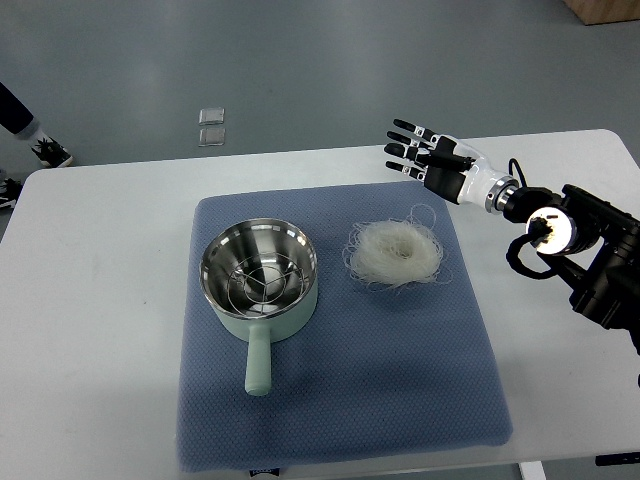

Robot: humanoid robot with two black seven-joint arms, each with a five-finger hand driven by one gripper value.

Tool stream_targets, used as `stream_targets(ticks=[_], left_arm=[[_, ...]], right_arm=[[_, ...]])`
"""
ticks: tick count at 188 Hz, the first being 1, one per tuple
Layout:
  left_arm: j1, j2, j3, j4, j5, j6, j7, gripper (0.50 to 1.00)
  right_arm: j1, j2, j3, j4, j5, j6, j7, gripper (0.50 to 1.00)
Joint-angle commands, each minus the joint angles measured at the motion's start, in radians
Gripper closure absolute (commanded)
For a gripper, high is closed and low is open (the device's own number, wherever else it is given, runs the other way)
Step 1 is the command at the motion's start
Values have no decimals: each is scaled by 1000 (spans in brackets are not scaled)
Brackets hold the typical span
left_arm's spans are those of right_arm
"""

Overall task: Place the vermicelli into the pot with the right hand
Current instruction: 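Move the right hand toward the white vermicelli bundle, fingers open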

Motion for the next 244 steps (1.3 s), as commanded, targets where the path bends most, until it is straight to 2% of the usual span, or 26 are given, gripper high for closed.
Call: stream_targets(ticks=[1, 85, 205, 244], left_arm=[[6, 0, 1, -2, 0, 0, 0, 500], [-3, 0, 4, 5, 0, 5, 2, 500], [-3, 0, 1, 2, 0, 5, 2, 500], [-5, 0, 2, 2, 0, 5, 2, 500]], right_arm=[[9, -9, -2, 12, 1, 2, -2, 572], [43, -5, -3, 12, -116, 4, 3, 572], [87, -73, -3, 13, -343, 180, 6, 574], [72, -82, -3, 73, -512, 183, 11, 574]])
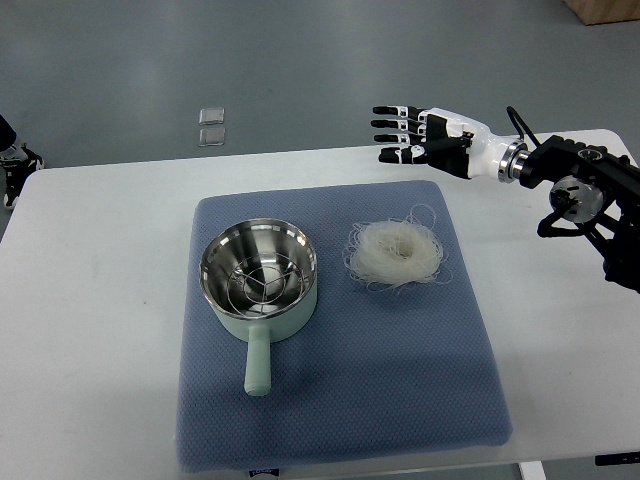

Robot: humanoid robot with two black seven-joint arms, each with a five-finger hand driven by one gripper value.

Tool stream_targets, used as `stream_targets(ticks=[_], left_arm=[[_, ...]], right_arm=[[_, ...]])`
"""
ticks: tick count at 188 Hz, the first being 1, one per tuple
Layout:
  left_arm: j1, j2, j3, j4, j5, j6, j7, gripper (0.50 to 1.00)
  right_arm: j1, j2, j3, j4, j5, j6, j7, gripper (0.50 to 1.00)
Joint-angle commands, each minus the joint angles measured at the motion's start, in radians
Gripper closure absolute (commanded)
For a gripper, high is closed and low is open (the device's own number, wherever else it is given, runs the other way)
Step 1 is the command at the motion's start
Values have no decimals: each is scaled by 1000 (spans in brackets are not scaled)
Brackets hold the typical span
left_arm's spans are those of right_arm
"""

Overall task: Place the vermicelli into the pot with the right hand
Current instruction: 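Move the right hand toward the white vermicelli bundle, fingers open, then lower the right hand onto the vermicelli and close fingers around it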

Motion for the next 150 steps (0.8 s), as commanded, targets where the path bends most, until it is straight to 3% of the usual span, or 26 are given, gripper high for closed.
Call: stream_targets(ticks=[1, 57, 97, 150], left_arm=[[-1, 0, 1, 0, 0, 0, 0, 500], [0, 0, 1, 0, 0, 0, 0, 500], [0, 0, 1, 0, 0, 0, 0, 500], [-1, 0, 1, 0, 0, 0, 0, 500]], right_arm=[[-14, -5, -2, 43, -96, -1, 5, 574], [1, -56, -17, 88, -487, 24, 80, 574], [78, -126, -189, 103, -690, 33, 208, 576], [88, -123, -288, 149, -778, -39, 223, 576]])
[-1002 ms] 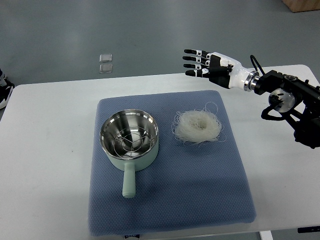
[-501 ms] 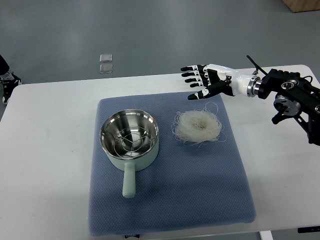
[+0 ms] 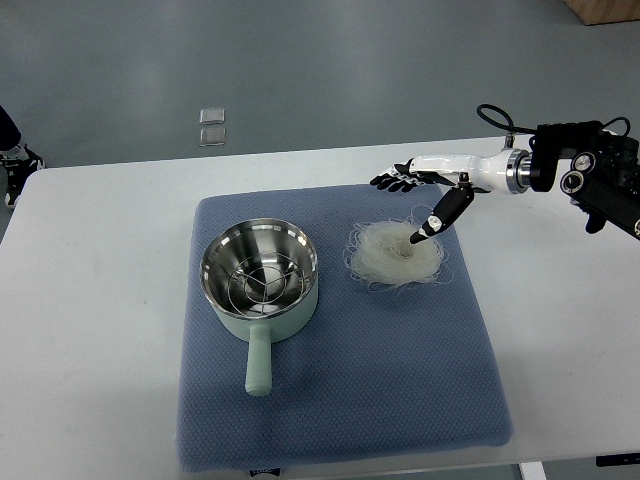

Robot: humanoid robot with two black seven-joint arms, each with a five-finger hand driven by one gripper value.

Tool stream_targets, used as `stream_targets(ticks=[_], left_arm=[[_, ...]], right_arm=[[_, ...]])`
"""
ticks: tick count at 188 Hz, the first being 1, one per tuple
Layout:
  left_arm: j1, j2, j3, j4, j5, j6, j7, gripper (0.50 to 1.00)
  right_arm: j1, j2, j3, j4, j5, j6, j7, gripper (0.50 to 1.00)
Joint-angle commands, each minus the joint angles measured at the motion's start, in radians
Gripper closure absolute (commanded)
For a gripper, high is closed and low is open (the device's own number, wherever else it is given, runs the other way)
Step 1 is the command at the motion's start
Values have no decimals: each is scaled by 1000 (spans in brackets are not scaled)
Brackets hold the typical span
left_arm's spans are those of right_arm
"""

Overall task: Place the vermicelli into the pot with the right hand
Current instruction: 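Lower the right hand onto the vermicelli and close fingers around it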

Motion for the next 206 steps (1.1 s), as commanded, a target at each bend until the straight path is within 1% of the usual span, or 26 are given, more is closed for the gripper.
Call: stream_targets(ticks=[1, 16, 28, 119, 152, 174, 180, 182, 183, 184, 185, 186, 187, 188, 195, 198, 199, 200, 203, 204, 205, 206], left_arm=[[-1, 0, 0, 0, 0, 0, 0, 500], [0, 0, 0, 0, 0, 0, 0, 500], [0, 0, 0, 0, 0, 0, 0, 500], [0, 0, 0, 0, 0, 0, 0, 500], [-1, 0, 0, 0, 0, 0, 0, 500], [-1, 0, 0, 0, 0, 0, 0, 500], [-1, 0, 0, 0, 0, 0, 0, 500], [-1, 0, 0, 0, 0, 0, 0, 500], [-1, 0, 0, 0, 0, 0, 0, 500], [0, 0, 0, 0, 0, 0, 0, 500], [0, 0, 0, 0, 0, 0, 0, 500], [-1, 0, 0, 0, 0, 0, 0, 500], [-1, 0, 0, 0, 0, 0, 0, 500], [0, 0, 0, 0, 0, 0, 0, 500], [0, 0, 0, 0, 0, 0, 0, 500], [0, 0, 0, 0, 0, 0, 0, 500], [0, 0, 0, 0, 0, 0, 0, 500], [-1, 0, 0, 0, 0, 0, 0, 500], [-1, 0, 0, 0, 0, 0, 0, 500], [0, 0, 0, 0, 0, 0, 0, 500], [0, 0, 0, 0, 0, 0, 0, 500], [0, 0, 0, 0, 0, 0, 0, 500]], right_arm=[[-1, 4, -42, 14, -64, -44, 8, 576], [-2, 12, -85, 26, -109, -110, 16, 576], [-4, 13, -117, 33, -113, -136, 18, 576], [-31, 22, -192, 35, -117, -214, 16, 576], [-31, 32, -208, 32, -117, -226, 16, 579], [-36, 36, -209, 32, -117, -236, 16, 589], [-36, 38, -209, 32, -117, -242, 16, 603], [-36, 38, -209, 32, -117, -245, 16, 627], [-36, 38, -209, 32, -117, -245, 16, 628], [-36, 38, -209, 32, -117, -246, 16, 646], [-36, 38, -209, 32, -117, -246, 16, 646], [-37, 39, -209, 32, -117, -248, 16, 662], [-37, 39, -209, 32, -117, -248, 16, 662], [-36, 39, -209, 32, -117, -249, 16, 679], [-36, 41, -209, 32, -117, -251, 16, 713], [-36, 39, -209, 32, -117, -251, 16, 738], [-36, 39, -209, 32, -117, -251, 16, 738], [-36, 39, -209, 32, -117, -251, 16, 752], [-36, 41, -209, 32, -117, -249, 16, 765], [-36, 41, -209, 32, -117, -249, 16, 779], [-36, 41, -209, 32, -117, -249, 16, 779], [-36, 39, -209, 32, -117, -251, 16, 791]])
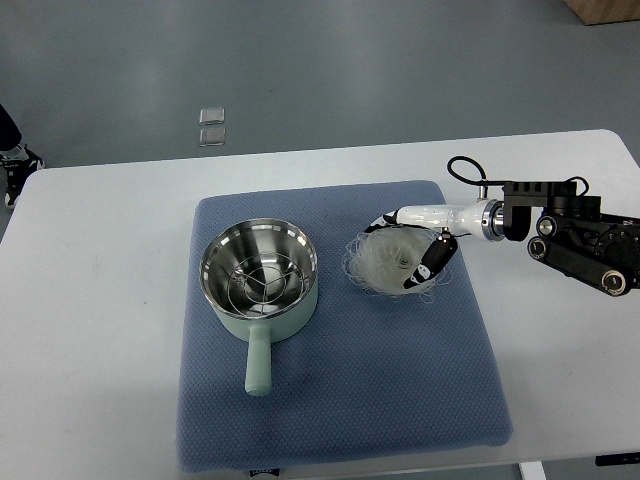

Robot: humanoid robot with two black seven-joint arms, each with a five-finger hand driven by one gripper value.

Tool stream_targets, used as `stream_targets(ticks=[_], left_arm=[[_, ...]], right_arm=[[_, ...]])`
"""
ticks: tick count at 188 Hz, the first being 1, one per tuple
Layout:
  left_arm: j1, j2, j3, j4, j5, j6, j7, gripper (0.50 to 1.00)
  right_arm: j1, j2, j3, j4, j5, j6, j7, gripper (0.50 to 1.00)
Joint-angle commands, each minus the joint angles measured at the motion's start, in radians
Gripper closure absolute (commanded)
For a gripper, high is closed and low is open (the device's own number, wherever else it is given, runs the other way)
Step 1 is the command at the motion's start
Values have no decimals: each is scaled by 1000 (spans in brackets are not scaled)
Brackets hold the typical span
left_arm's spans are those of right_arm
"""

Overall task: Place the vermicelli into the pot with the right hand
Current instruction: 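Lower the right hand onto the vermicelli and close fingers around it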

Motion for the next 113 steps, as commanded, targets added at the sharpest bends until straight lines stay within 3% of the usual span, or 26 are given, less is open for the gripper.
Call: stream_targets(ticks=[1, 9, 32, 67, 113], left_arm=[[1, 0, 0, 0, 0, 0, 0, 500], [1, 0, 0, 0, 0, 0, 0, 500], [-1, 0, 0, 0, 0, 0, 0, 500], [1, 0, 0, 0, 0, 0, 0, 500], [-1, 0, 0, 0, 0, 0, 0, 500]], right_arm=[[0, 0, 0, 0, 0, -4, 0, 791], [0, 2, 0, 2, 0, -4, 0, 860], [0, 2, 2, 2, 0, -4, 1, 997], [0, 5, 12, 3, 6, -11, 11, 1000], [-5, -10, 60, 3, 18, -47, 103, 1000]])
